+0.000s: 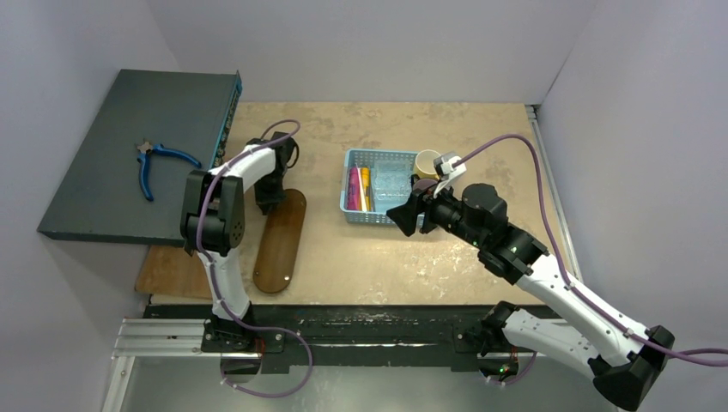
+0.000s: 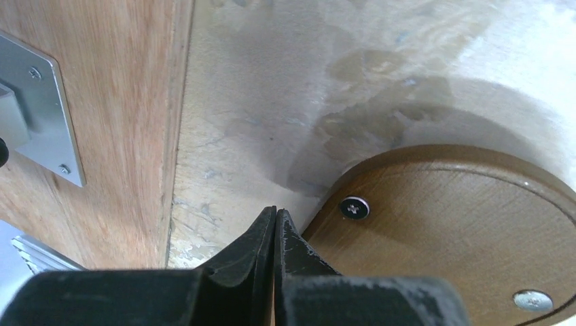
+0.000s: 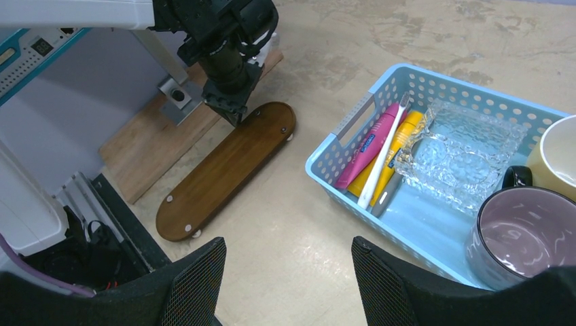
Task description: Prepare toiletry sets of a toothbrush and toothpaste on the tray
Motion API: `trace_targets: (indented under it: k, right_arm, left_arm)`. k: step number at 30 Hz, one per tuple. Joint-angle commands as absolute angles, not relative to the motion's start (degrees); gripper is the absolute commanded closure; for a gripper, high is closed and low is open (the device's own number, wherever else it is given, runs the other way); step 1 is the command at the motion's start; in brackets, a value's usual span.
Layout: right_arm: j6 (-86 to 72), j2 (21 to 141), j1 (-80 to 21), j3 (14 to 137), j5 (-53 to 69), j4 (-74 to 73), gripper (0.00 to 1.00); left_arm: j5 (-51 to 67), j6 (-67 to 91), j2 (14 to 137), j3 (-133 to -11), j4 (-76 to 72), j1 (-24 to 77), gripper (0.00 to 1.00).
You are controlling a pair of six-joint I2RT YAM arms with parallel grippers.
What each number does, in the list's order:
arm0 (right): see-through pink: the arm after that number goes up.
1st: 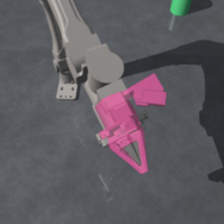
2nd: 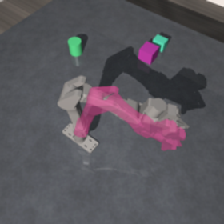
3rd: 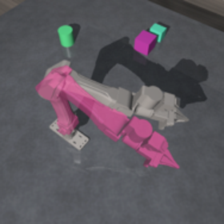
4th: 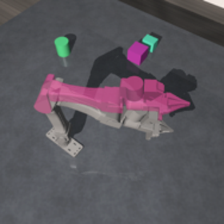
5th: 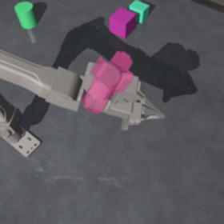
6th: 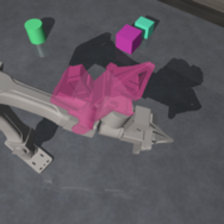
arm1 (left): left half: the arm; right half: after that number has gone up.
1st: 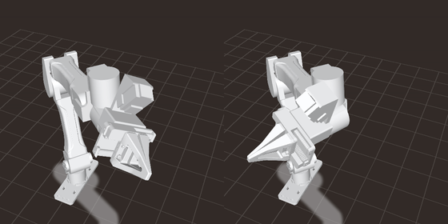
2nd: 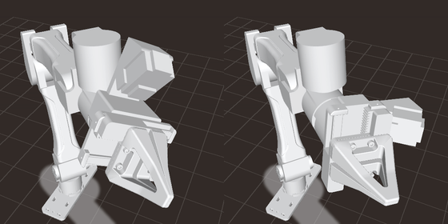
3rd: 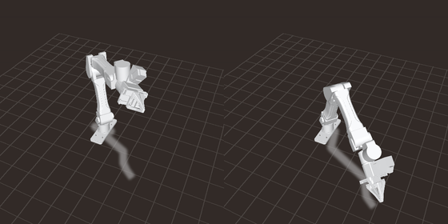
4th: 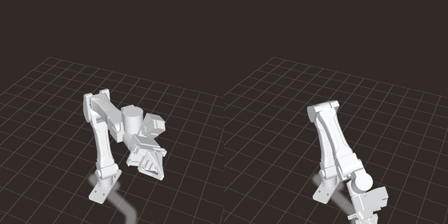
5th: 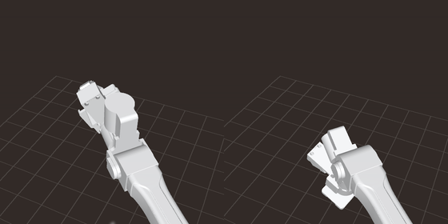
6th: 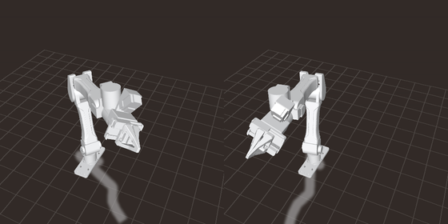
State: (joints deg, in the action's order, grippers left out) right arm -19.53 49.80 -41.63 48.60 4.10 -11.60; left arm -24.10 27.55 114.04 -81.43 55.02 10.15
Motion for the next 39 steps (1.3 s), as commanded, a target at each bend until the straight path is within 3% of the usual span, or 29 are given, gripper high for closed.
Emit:
trace_targets:
  k: [1,39]
  right_arm:
    - [-20.1,49.6,-41.7,48.9,4.2,-11.2,0.3]
    - [-22.2,51.2,-41.8,48.0,1.2,-19.2,0.26]
  left_arm:
    - [-23.3,26.1,110.0,-80.9,55.4,12.3,1.0]
    - [-13.4,24.2,96.7,-63.8,44.6,32.7,1.0]
